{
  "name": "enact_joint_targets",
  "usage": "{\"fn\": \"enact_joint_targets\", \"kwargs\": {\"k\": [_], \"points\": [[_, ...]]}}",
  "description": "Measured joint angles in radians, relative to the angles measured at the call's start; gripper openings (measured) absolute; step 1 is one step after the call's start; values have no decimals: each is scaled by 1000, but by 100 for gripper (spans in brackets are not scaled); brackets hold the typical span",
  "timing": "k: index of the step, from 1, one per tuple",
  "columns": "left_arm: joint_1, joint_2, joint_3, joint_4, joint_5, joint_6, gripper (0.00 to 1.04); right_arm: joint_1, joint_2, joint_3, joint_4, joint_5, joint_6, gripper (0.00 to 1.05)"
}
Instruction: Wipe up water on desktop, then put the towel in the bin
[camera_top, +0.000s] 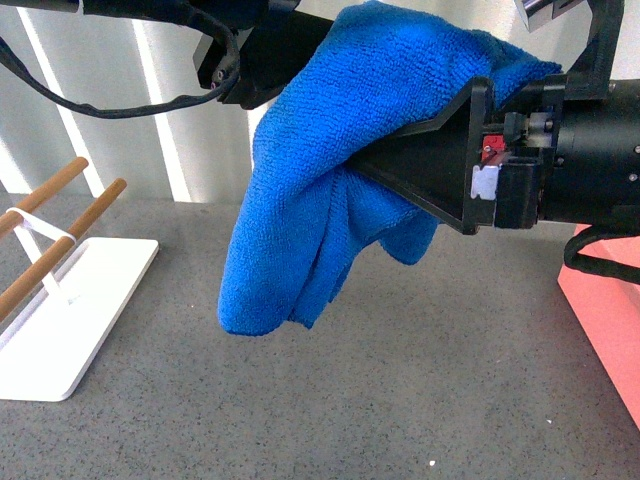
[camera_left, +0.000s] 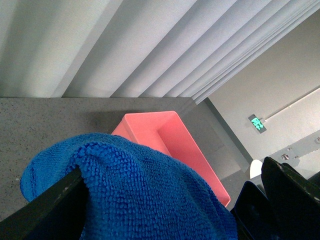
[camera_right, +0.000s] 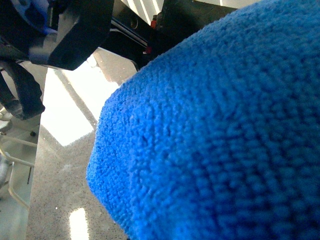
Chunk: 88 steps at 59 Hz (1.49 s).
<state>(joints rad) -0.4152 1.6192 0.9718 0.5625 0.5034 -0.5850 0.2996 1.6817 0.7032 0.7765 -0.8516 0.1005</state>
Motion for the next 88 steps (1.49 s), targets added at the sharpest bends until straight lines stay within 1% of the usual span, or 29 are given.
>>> {"fn": "enact_joint_targets", "kwargs": {"k": [8,11,12,14,16,17,18,20,21,23,24,25,29,30,33,38,40,41,59,74,77,79,83,88], "points": [[-1,0,0,1,-10,6,98,-1,0,-5,-6,1,-16,4],[-25,-4,-16,43,-186,66,92,-3,-1,-6,-8,1,-19,4],[-29,-10,-35,74,-298,111,89,-3,-1,-6,-8,1,-19,4],[-32,-21,-60,104,-408,164,85,-4,-3,-6,-8,-1,-22,4],[-31,-54,-120,148,-594,281,78,-4,-3,-6,-9,-2,-24,4],[-28,-64,-137,157,-634,294,76,-4,-3,-6,-10,-4,-25,4],[-21,-84,-169,173,-704,351,73,-4,-3,-7,-11,-4,-26,4],[-11,-105,-202,186,-764,391,69,-6,-5,-9,-14,-7,-26,4],[0,-128,-233,198,-811,423,66,-7,-6,-10,-15,-7,-26,4],[13,-150,-264,208,-840,449,62,-10,-10,-14,-16,-8,-27,4],[25,-172,-293,218,-852,464,59,-11,-11,-16,-17,-8,-27,4],[32,-183,-308,222,-851,475,57,-13,-11,-17,-17,-9,-27,4],[80,-254,-407,250,-839,526,42,-21,-17,-20,-28,-10,-37,4],[95,-276,-441,257,-828,537,37,-21,-18,-20,-30,-11,-39,4],[119,-315,-502,267,-802,552,26,-21,-18,-21,-31,-18,-44,4],[144,-360,-565,276,-766,562,14,-24,-22,-24,-36,-26,-50,4],[161,-396,-603,280,-745,566,5,-29,-26,-24,-40,-25,-53,4],[168,-410,-618,281,-736,564,4,-32,-27,-25,-42,-25,-55,4],[266,-606,-787,259,-649,577,4,-66,-34,-25,-60,-44,-79,4],[327,-799,-883,159,-587,577,4,-72,-33,-25,-86,-30,-109,4],[369,-833,-894,136,-527,577,4,-69,-32,-24,-96,-18,-121,4],[386,-852,-900,122,-513,578,4,-67,-32,-24,-102,-14,-126,4],[404,-889,-911,98,-510,577,4,-63,-32,-24,-110,-10,-136,4],[412,-903,-946,131,-507,577,4,-63,-32,-23,-116,-10,-143,4]]}}
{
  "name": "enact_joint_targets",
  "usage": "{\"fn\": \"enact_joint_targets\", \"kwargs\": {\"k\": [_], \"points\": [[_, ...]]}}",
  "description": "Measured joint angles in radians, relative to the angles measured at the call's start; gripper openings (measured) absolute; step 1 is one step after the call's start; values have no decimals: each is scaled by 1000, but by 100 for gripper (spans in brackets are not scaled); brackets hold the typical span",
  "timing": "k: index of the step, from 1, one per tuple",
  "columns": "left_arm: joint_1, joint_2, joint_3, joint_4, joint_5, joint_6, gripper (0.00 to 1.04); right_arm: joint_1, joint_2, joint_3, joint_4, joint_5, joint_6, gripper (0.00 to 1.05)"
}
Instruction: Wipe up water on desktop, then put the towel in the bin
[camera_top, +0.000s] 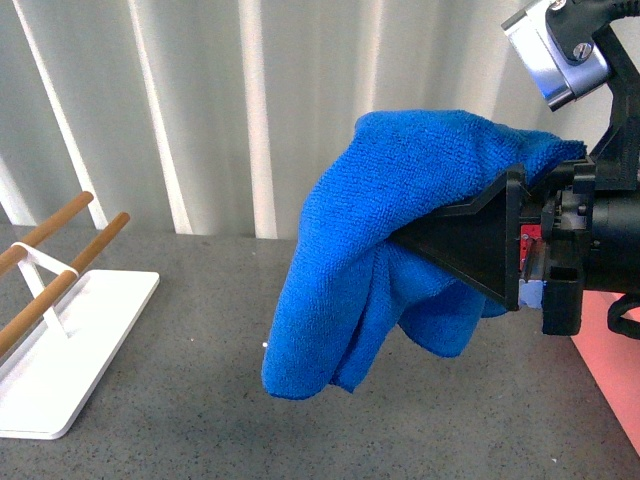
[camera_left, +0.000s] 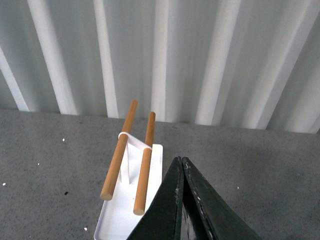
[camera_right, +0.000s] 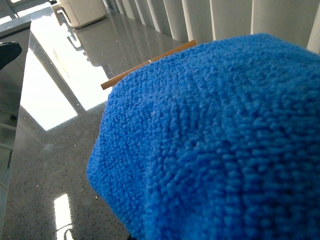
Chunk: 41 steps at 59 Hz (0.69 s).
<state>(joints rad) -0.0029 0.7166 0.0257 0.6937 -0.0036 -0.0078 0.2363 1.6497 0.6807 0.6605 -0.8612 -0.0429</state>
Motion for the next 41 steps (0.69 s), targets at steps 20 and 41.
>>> {"fn": "enact_joint_targets", "kwargs": {"k": [20,41], "points": [[1,-233,-3,-213,3,0,4,7,-1,7,-48,27,-43,4],[1,-400,-3,-374,3,0,4,20,-39,8,-130,40,-109,4]]}}
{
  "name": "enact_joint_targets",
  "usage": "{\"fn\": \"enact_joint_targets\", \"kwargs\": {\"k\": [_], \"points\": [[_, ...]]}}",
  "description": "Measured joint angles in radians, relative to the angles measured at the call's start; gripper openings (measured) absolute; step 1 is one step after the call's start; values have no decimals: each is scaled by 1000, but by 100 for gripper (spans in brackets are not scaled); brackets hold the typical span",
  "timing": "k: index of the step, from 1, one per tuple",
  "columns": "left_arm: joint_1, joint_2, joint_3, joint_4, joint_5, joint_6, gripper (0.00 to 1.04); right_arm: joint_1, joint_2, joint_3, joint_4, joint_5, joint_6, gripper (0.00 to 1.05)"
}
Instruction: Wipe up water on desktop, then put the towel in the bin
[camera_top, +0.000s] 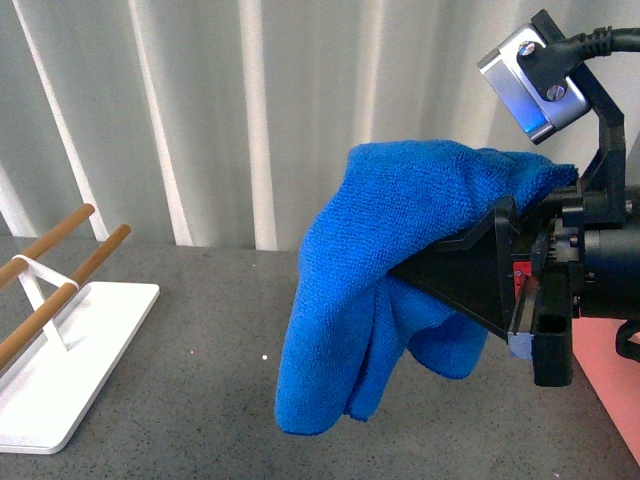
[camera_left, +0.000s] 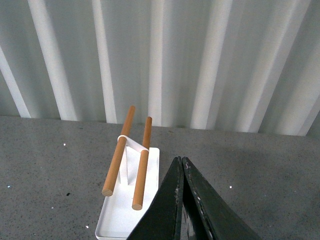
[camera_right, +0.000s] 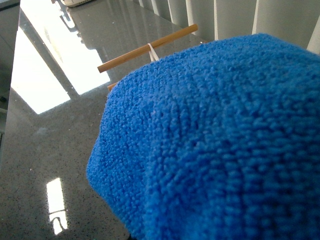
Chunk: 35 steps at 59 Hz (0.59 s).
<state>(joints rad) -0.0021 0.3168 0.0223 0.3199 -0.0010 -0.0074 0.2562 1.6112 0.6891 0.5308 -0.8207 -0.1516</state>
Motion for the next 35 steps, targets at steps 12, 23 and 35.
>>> {"fn": "enact_joint_targets", "kwargs": {"k": [12,23,35], "points": [[0,-70,0,-69,0,0,4,0,-17,1,-32,-2,-26,4],[0,-116,0,-115,0,0,4,-1,-19,1,-29,-5,-27,4],[0,-278,0,-308,1,0,4,-7,-24,0,-17,-7,-24,4]]}}
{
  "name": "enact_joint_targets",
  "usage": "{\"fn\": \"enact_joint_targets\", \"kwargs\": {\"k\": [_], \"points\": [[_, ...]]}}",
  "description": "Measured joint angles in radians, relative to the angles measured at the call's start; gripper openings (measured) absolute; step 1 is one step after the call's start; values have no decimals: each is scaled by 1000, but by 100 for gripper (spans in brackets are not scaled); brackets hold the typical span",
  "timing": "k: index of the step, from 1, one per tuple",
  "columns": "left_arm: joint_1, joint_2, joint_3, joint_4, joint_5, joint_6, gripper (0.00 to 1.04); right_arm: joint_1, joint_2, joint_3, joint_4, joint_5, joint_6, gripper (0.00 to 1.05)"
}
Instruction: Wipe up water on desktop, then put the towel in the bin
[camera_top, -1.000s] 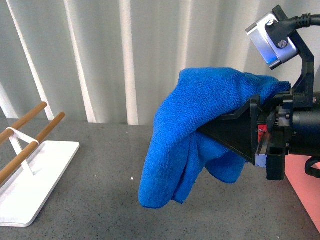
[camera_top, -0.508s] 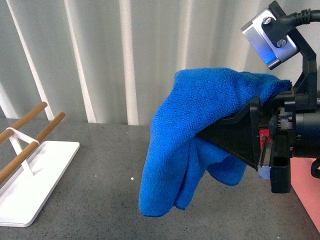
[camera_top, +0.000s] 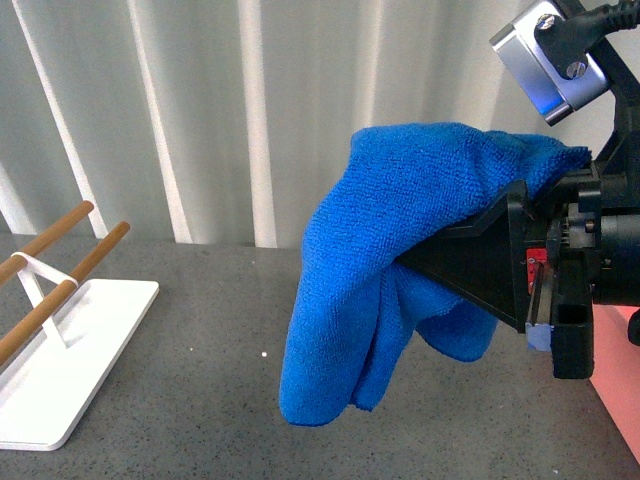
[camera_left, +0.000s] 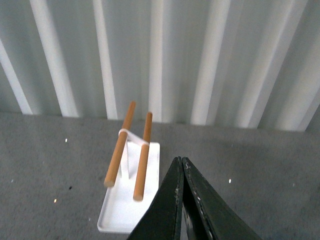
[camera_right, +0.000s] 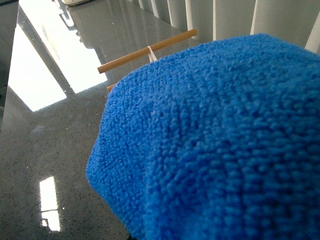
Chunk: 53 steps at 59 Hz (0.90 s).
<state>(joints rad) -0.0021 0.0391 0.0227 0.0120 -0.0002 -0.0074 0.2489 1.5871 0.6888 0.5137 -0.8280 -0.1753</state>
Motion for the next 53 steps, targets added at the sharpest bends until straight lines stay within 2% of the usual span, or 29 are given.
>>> {"fn": "enact_joint_targets", "kwargs": {"k": [17,20,28,38,49,53], "points": [[0,-35,0,-11,0,0,4,-13,0,-3,8,-8,15,4],[0,-35,0,-11,0,0,11,-18,4,0,-17,8,3,4],[0,-36,0,-11,0,0,40,-46,118,34,-299,211,-207,4],[0,-36,0,-11,0,0,72,-108,256,51,-459,269,-440,4],[0,-36,0,-11,0,0,99,-132,365,170,-547,328,-537,4],[0,-36,0,-11,0,1,98,-131,412,234,-592,365,-546,4]]}}
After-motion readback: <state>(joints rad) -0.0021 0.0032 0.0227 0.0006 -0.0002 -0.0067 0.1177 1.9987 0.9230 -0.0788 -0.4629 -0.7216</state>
